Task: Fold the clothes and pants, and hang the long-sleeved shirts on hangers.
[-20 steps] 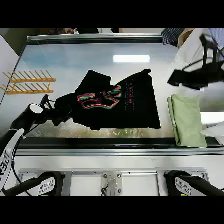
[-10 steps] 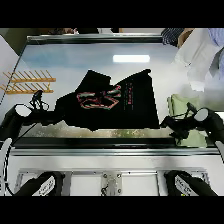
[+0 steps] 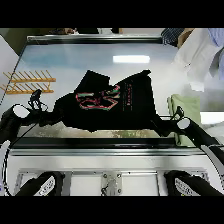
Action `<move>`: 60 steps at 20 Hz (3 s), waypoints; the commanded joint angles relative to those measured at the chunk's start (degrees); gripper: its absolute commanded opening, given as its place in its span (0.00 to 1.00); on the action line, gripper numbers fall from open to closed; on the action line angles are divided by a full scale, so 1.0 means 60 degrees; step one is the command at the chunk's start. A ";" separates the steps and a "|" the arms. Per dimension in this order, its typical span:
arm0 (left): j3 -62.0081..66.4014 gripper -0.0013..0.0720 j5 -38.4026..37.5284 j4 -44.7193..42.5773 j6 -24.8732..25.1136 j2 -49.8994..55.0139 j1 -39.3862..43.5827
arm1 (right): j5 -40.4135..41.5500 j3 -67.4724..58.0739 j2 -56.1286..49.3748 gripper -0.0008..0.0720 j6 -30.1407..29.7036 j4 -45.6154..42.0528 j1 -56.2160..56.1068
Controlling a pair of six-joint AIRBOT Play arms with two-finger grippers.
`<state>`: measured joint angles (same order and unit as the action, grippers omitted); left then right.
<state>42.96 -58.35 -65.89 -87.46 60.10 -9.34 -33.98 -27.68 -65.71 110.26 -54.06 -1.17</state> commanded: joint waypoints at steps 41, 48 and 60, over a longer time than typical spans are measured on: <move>0.6674 0.04 -0.2087 0.0991 0.0514 0.4513 -0.0663 | -0.4998 -1.1355 -0.4889 0.03 -0.2619 -0.3661 0.0288; 0.8539 0.04 -0.1228 0.0991 0.0517 0.6885 -0.0375 | -0.2943 -1.1351 -0.5694 0.03 -0.2670 -0.2925 0.0313; 0.5417 0.04 -0.0171 0.0991 0.1705 0.5002 -0.0772 | -0.3034 -0.8317 -0.3876 0.03 -0.2670 -0.4248 0.0146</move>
<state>82.72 -63.02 -59.75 -78.50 93.23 -13.85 -53.45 -83.92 -91.92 94.26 -78.50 0.25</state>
